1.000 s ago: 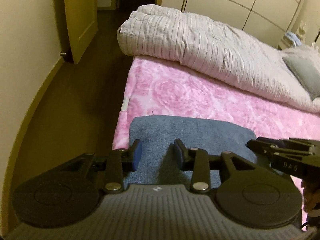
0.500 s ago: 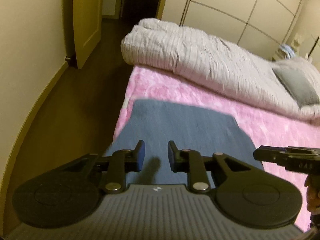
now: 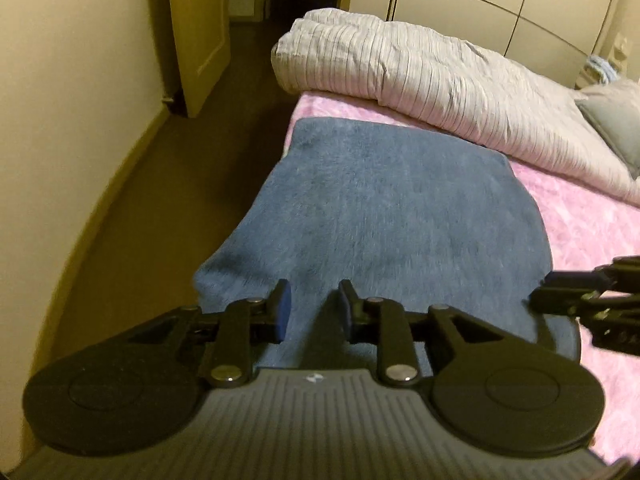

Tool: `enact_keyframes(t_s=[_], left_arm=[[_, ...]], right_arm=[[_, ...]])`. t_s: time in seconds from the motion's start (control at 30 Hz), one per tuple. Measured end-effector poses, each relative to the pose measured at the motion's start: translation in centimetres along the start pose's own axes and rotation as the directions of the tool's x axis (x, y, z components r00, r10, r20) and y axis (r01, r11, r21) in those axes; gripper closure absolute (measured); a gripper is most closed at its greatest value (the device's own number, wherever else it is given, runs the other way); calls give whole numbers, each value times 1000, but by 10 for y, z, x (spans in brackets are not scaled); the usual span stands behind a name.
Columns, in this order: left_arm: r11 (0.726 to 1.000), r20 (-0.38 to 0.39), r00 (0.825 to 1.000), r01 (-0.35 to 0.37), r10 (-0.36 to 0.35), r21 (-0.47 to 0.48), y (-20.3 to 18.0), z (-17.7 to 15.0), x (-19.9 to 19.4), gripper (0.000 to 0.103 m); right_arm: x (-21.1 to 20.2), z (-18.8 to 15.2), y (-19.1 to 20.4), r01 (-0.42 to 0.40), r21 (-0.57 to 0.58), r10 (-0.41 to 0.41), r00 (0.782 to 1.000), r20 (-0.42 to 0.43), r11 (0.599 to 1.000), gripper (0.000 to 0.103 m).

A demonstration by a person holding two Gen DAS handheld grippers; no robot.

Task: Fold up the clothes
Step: 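Open both grippers and release the jeans on top of the stack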

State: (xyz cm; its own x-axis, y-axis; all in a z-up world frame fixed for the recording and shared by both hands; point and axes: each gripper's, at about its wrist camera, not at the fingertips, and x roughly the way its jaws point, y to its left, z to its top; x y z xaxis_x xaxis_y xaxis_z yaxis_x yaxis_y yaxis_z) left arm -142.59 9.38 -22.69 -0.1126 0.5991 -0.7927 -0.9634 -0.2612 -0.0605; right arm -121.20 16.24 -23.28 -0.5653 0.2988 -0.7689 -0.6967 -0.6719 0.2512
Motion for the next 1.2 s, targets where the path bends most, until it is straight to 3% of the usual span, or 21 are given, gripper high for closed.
enact_keyframes(t_s=[0.2, 0.37, 0.47, 0.57, 0.73, 0.97, 1.07, 1.2], left_arm=[[1000, -4, 1000, -21, 21, -15, 0, -18, -22, 82], [996, -23, 996, -85, 86, 28, -9, -27, -6, 83], [997, -1, 997, -79, 79, 12, -12, -23, -18, 86], [998, 8, 998, -59, 59, 1, -13, -27, -27, 85], [994, -35, 995, -93, 91, -54, -11, -26, -17, 85], [985, -42, 987, -158, 156, -67, -29, -17, -60, 72], [982, -48, 988, -154, 150, -105, -33, -19, -79, 69], [979, -64, 983, -176, 170, -104, -51, -24, -102, 65]], right_arm=[[-25, -21, 9, 7, -2, -7, 1000, -9, 1000, 72], [-3, -27, 19, 46, -89, -51, 997, -62, 995, 72], [-8, -29, 25, 71, -131, -77, 996, -43, 989, 72], [-25, -31, 23, 54, -82, -53, 998, 14, 995, 72], [-10, -42, 19, 49, -75, -51, 998, -24, 996, 72], [-45, -38, 21, 1, 2, -1, 1000, -19, 1000, 71], [-61, -41, 19, -27, 50, 28, 999, -34, 998, 70], [-83, -47, 16, -47, 91, 51, 998, -38, 995, 62]])
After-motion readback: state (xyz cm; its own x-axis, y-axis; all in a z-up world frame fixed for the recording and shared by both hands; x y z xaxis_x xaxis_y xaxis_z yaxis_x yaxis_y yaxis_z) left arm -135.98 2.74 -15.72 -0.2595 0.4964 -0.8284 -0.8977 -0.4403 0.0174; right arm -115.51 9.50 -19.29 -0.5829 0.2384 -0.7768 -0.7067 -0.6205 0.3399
